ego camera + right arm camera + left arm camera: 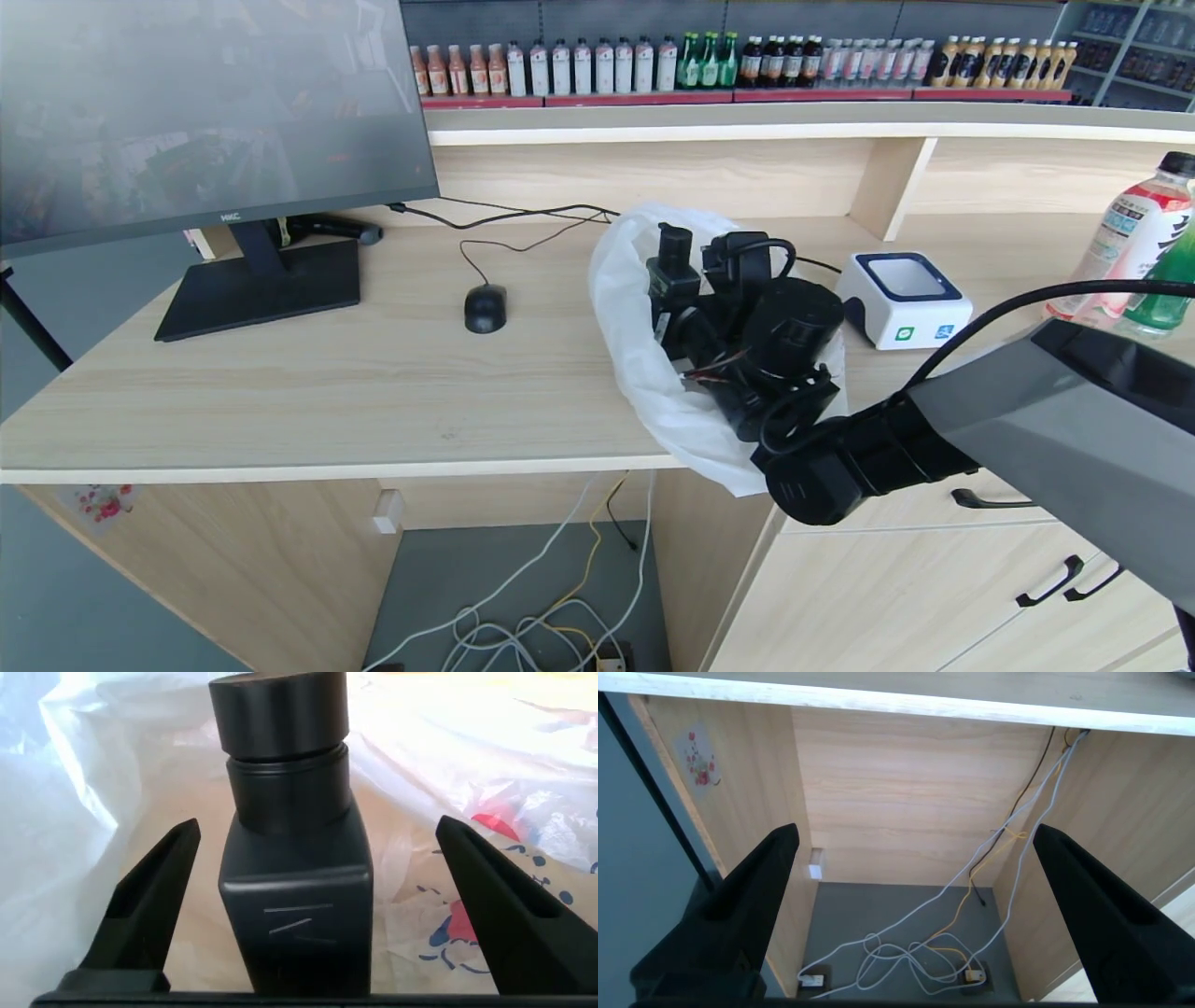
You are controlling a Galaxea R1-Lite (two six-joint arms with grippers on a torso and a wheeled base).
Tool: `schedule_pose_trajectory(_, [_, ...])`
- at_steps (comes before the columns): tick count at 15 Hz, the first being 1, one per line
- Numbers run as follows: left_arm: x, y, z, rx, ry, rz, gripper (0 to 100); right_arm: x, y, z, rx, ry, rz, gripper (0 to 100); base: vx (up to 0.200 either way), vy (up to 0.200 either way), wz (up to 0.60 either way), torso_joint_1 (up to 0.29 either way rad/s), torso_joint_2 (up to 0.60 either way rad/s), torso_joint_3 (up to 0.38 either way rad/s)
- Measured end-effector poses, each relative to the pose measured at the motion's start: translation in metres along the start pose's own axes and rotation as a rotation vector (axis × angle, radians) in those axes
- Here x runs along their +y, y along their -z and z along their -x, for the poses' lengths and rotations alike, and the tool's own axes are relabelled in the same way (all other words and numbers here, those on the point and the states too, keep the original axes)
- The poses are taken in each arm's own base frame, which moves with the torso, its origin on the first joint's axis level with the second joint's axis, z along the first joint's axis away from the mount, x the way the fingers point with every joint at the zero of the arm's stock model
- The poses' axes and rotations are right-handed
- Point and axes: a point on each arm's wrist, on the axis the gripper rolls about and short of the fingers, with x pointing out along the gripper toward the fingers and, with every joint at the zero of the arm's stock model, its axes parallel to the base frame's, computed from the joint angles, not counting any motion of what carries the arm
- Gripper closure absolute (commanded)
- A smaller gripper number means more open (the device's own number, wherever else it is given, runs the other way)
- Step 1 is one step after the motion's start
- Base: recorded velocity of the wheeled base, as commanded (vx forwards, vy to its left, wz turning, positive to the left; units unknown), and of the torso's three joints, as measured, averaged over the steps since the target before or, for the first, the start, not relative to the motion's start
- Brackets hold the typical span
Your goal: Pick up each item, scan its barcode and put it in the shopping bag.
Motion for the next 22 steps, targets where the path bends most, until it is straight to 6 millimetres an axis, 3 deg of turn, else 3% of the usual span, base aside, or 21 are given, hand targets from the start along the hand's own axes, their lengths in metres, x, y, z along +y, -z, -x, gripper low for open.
schedule_pose_trajectory(8, [0.0, 0.0, 0.0, 0.0, 0.0, -0.001, 0, -0.002, -0.039, 0.004, -0.073, 0.002, 0.013, 0, 0.0, 0.0, 0.0, 0.0, 0.0, 0.0])
schedule_pose_trajectory(22, [0.0, 0.0, 0.0, 0.0, -0.001, -0.001, 0, -0.006, -0.087, 0.02, -0.156, -0.001, 0.013, 0, 0.0, 0.0, 0.0, 0.0, 0.0, 0.0])
